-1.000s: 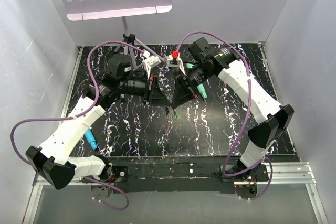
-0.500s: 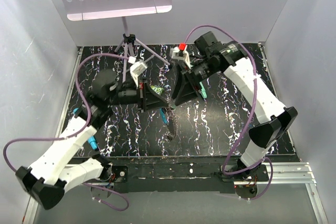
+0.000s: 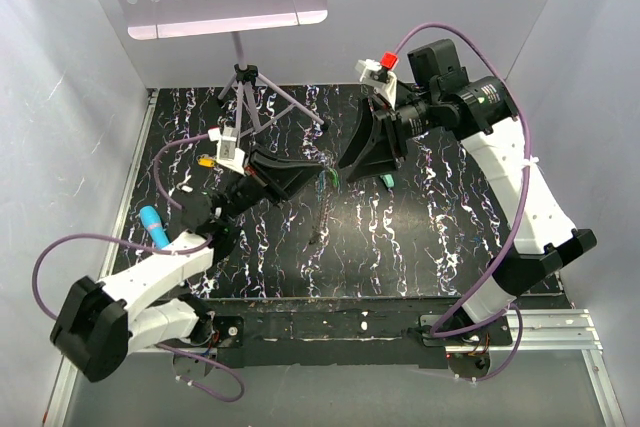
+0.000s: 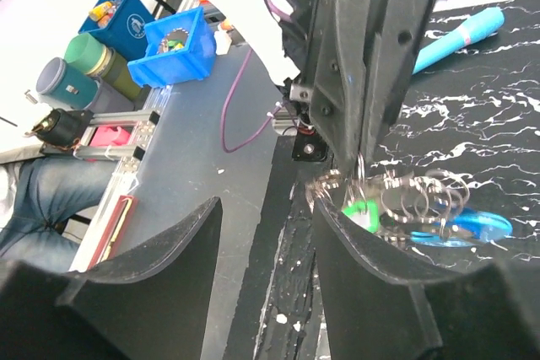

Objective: Put the keys on the keyring

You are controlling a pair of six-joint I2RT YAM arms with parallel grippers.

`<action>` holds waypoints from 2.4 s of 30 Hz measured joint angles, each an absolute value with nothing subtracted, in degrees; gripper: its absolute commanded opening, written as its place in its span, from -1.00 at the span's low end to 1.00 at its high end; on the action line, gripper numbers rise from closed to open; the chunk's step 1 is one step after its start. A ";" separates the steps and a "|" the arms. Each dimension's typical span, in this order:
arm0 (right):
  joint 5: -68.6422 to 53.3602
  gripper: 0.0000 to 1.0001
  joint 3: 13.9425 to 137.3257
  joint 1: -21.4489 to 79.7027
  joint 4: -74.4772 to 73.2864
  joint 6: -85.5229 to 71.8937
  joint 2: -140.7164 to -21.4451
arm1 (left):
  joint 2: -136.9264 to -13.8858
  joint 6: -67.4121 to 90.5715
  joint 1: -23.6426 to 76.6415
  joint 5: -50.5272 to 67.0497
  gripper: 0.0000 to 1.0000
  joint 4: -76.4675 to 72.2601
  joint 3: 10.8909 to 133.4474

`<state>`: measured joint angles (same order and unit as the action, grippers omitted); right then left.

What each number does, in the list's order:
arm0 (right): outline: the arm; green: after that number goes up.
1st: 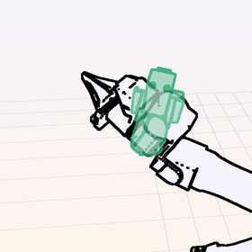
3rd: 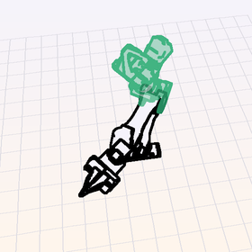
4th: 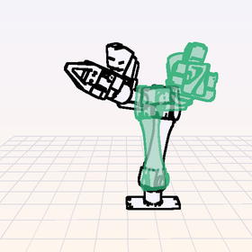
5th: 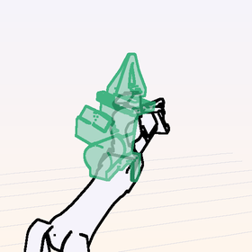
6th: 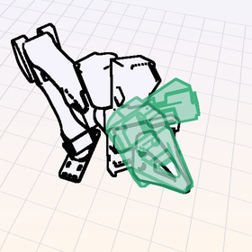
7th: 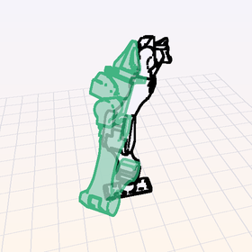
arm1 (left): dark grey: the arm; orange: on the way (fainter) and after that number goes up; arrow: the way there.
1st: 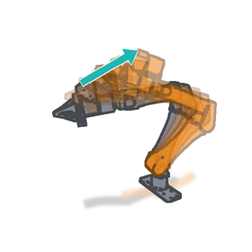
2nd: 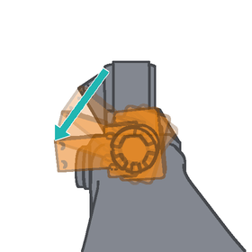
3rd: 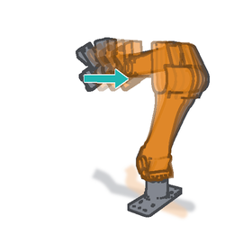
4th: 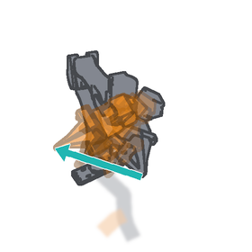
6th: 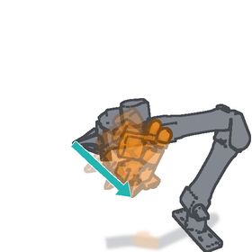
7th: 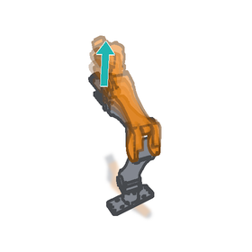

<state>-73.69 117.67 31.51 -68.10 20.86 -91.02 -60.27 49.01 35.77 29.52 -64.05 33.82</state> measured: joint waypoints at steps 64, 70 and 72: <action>-70.28 -0.97 104.44 29.02 -44.71 -2.55 -85.12 | -68.05 49.60 41.25 23.27 -1.00 -73.82 37.67; -70.70 -0.97 100.86 30.37 -43.46 -2.98 -84.82 | -67.99 49.28 41.28 23.29 -1.00 -73.65 37.67; -70.78 -0.97 100.38 30.59 -43.03 -3.27 -84.82 | -67.99 49.28 41.28 23.31 -1.00 -73.54 37.67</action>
